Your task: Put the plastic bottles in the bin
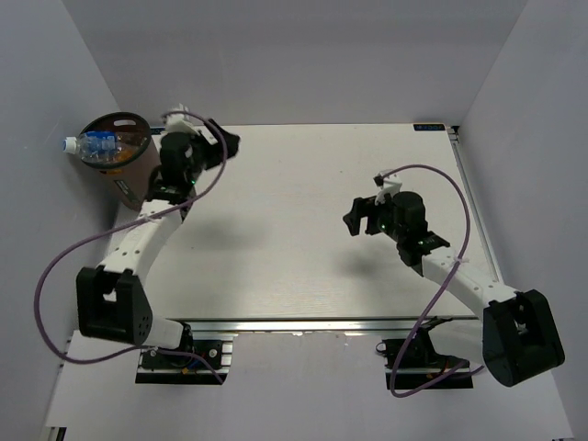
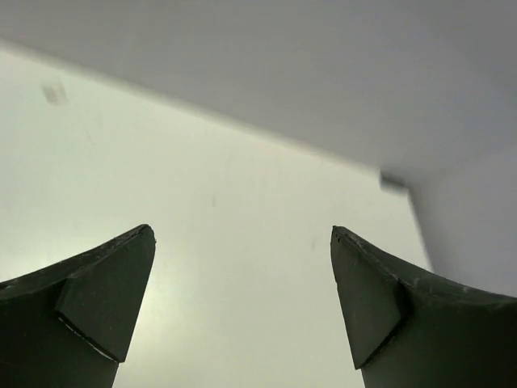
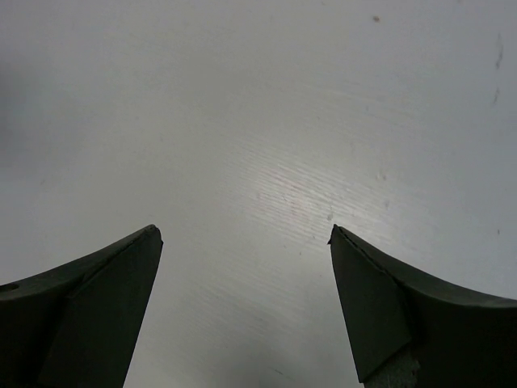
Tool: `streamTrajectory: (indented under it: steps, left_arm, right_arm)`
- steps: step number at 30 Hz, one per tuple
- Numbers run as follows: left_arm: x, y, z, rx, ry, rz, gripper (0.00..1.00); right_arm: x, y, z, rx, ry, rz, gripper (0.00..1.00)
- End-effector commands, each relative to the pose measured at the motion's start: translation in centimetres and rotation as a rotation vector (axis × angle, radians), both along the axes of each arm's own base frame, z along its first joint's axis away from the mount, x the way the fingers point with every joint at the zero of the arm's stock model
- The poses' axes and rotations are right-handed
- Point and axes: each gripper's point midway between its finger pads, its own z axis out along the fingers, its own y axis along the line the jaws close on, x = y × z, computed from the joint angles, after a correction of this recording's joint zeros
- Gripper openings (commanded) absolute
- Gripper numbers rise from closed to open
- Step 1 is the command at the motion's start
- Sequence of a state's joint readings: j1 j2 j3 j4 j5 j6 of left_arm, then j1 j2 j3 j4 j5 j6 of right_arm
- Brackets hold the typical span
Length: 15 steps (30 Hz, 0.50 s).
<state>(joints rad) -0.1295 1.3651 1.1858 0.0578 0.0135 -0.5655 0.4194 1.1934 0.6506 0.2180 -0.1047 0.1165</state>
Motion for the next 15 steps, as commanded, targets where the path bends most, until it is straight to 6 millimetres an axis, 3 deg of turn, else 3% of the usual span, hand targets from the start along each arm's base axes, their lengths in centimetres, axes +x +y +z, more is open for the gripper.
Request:
streamTrajectory:
  steps: [1,3,5,9,15]
  left_arm:
    - [0.1,-3.9,-6.2,0.006,0.075,-0.153,0.98]
    - [-0.2,-5.5,-9.1,0.003,0.134,-0.232,0.98]
    - [-0.6,-5.9,-10.1,0.010,0.140,-0.250,0.98]
    - [-0.7,-5.8,-9.4,0.034,0.115,-0.249,0.98]
    - [-1.5,-4.7,-8.9,0.070,0.080,-0.204,0.98]
  right_arm:
    - [0.7,-1.8,1.0,0.131,-0.033,-0.150,0.89]
    - [0.8,-2.6,1.0,0.172,-0.014,-0.230,0.89]
    - [0.7,-2.8,0.7,0.182,0.009,-0.251,0.89]
    - [1.1,-4.0,0.2,0.186,0.030,-0.347,0.89]
    - [1.0,-3.7,0.6,0.193,0.007,-0.322,0.89]
